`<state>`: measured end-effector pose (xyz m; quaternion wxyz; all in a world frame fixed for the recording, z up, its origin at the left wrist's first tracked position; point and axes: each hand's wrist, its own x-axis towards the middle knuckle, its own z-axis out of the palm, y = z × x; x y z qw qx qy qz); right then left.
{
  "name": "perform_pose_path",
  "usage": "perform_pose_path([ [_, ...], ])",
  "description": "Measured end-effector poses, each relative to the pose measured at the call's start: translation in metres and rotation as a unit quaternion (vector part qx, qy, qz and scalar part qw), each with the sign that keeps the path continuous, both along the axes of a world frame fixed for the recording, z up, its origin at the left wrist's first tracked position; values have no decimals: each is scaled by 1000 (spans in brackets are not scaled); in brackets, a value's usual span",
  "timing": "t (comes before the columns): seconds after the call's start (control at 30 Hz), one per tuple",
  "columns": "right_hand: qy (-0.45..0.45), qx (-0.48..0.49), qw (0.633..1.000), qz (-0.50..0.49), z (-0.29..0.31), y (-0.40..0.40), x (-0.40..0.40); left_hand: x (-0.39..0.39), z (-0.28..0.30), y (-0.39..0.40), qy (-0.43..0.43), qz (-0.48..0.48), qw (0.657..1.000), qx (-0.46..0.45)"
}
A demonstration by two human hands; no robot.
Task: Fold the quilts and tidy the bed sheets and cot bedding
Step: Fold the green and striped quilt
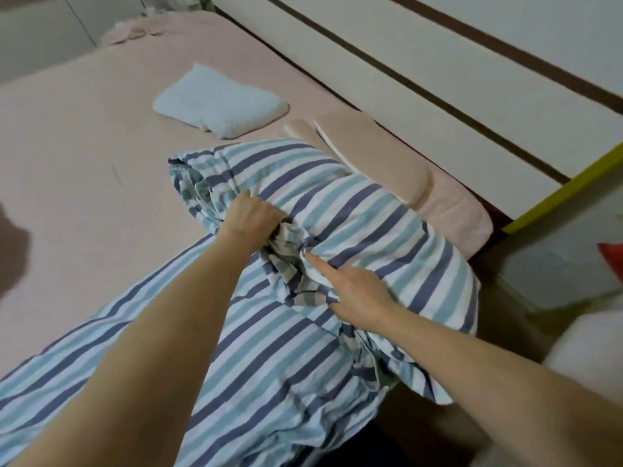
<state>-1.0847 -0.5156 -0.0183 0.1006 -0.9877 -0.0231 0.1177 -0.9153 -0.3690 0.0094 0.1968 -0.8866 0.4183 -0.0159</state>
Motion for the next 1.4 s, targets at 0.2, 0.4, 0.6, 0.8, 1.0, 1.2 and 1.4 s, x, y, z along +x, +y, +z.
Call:
perform_pose_path([
  [0.2, 4, -76, 997, -14, -24, 69, -32, -31, -12, 54, 35, 58, 996, 56],
  [0.4, 250, -8, 966, -62, -56, 143, -71, -72, -28, 89, 166, 9, 962, 217],
  [0.6, -102, 120, 946, -282, -24, 79, -92, -99, 5, 12, 201, -94, 975, 21],
  [0.8, -153, 185, 835, -495, -34, -63, -110, -121, 0, -100, 185, -162, 969, 26],
  [1.0, -51, 240, 727, -642, -107, -188, -110, -122, -57, -223, 204, -152, 967, 9],
  [1.2, 33, 397, 649, -648, -180, -251, -84, -115, -138, -287, 199, -110, 974, 5],
  [1.4, 43, 497, 666, -555, -212, -249, -65, -106, -184, -277, 202, -105, 973, -24],
])
